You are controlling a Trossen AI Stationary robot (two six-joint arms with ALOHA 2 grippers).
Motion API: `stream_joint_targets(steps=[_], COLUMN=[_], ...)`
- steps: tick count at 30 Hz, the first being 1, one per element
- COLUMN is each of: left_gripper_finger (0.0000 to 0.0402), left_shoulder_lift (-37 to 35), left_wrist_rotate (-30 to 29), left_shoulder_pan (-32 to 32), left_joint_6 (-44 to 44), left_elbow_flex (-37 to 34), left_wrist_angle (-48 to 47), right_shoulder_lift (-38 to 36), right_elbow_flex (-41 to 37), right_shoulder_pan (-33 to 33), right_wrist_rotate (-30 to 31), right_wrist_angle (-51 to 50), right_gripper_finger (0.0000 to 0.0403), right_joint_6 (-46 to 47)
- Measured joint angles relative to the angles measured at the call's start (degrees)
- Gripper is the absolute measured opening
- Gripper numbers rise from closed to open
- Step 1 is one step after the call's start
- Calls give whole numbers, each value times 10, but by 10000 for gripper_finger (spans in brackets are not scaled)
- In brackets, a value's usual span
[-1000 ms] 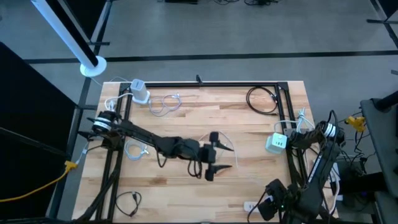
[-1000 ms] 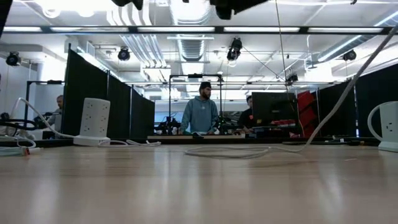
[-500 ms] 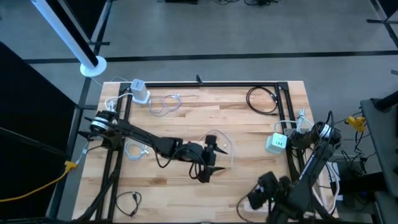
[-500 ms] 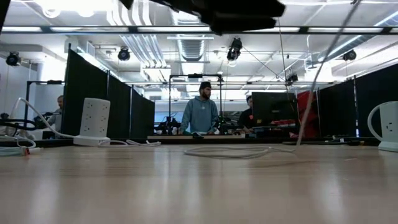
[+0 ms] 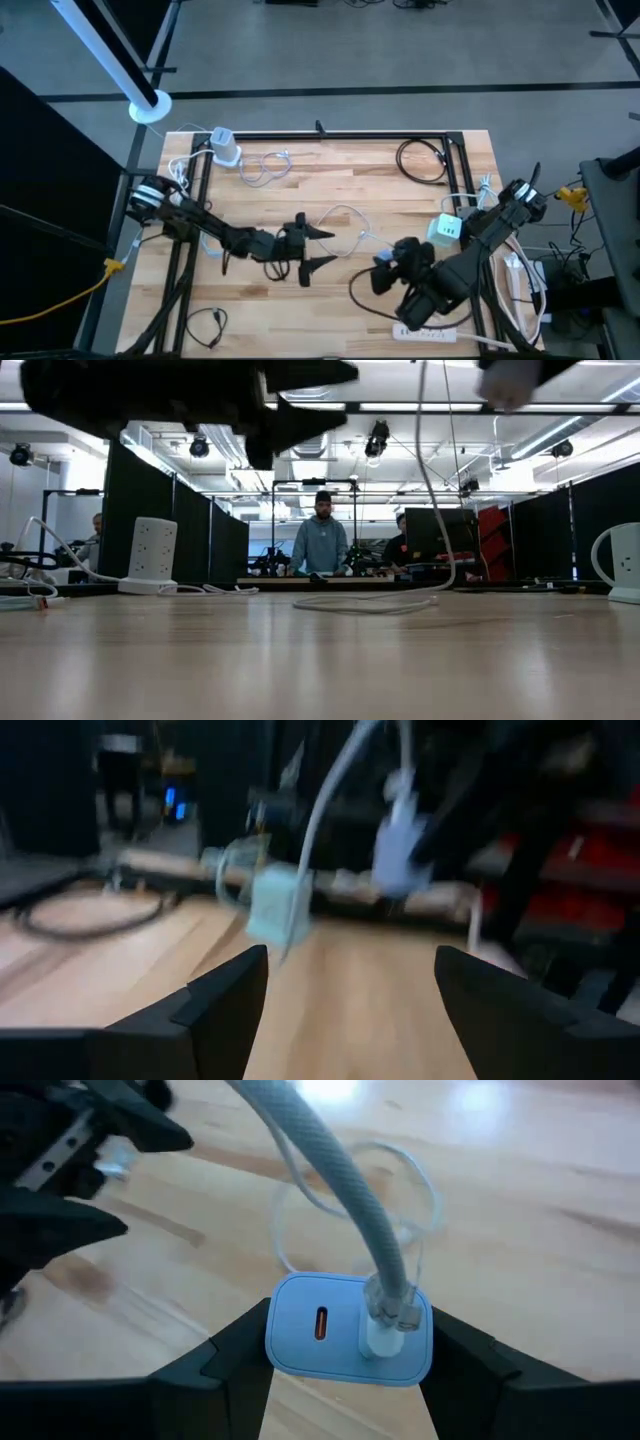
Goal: Insert USB
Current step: Insert the purple charger adapter into the white outlet extension
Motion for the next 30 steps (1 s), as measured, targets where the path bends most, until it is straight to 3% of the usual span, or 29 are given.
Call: stream_joint_targets(steps=[2, 16, 30], left_gripper_finger=[276, 275, 275], left_shoulder_lift=[5, 97, 211], left_wrist_rotate=[-45, -320, -376], left_shoulder_pan=[-20, -115, -115], left_joint_6=[21, 106, 130], left_elbow_flex=[10, 206, 354], left_wrist_angle=[-15, -184, -187], right_shoulder_lift=[0, -24, -24], right_elbow_flex=[0, 0, 0], right_shoulder_pan=[-14, -79, -82], right_wrist_rotate=[11, -57, -78], right_wrist_angle=[37, 182, 250], right_gripper_finger=[193, 193, 193], right_joint_6=[-51, -343, -423])
